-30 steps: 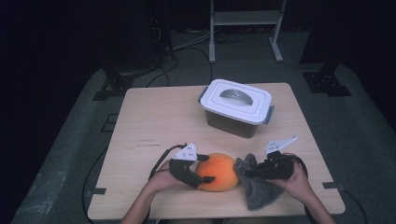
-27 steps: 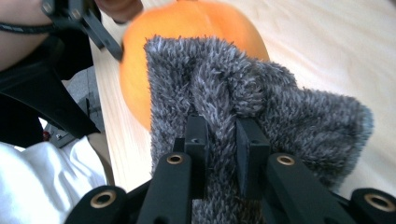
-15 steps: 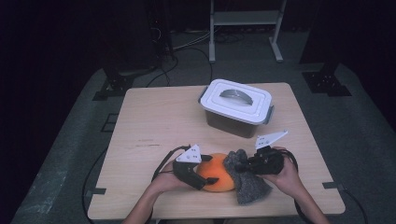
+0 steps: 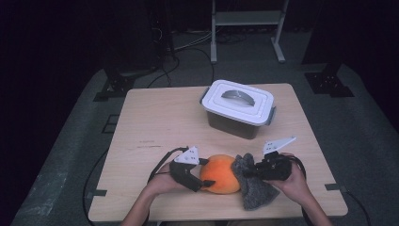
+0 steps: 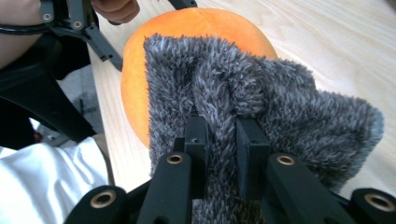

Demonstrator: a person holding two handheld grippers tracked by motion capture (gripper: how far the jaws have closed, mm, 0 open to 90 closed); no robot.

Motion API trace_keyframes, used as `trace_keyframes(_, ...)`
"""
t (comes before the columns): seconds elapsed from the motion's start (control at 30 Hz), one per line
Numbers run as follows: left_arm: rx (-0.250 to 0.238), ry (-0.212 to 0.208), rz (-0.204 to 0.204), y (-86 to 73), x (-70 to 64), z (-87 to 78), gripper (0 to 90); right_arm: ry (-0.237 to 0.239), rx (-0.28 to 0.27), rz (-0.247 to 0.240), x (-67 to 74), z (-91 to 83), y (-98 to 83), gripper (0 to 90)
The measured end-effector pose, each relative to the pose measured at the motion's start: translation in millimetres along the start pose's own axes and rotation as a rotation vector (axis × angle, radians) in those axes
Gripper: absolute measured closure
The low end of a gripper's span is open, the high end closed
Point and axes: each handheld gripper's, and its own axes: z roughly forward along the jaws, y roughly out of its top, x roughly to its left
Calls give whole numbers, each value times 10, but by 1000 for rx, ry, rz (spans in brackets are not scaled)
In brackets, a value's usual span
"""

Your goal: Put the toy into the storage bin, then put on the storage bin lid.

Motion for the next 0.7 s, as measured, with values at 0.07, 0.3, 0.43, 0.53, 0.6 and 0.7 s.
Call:
trace_keyframes(0.07, -14, 7, -9, 9, 0, -11, 303, -16, -5, -9, 12, -39, 32, 768)
trace_keyframes(0.3, -50, 9, 5, 92, -30, 36, 301, -22, -18, -83, 183, -140, 263, 769)
trace_keyframes(0.43, -73, 11, 29, 173, -81, 90, 297, -11, 13, -157, 350, -72, 483, 768)
trace_keyframes(0.53, -74, 14, 44, 191, -111, 113, 289, -26, 72, -190, 413, 46, 606, 768)
trace_keyframes(0.6, -69, 18, 45, 172, -104, 111, 288, -29, 97, -193, 412, 107, 642, 768)
trace_keyframes(0.7, -74, 12, 36, 140, -75, 110, 293, -22, 110, -185, 379, 128, 641, 768)
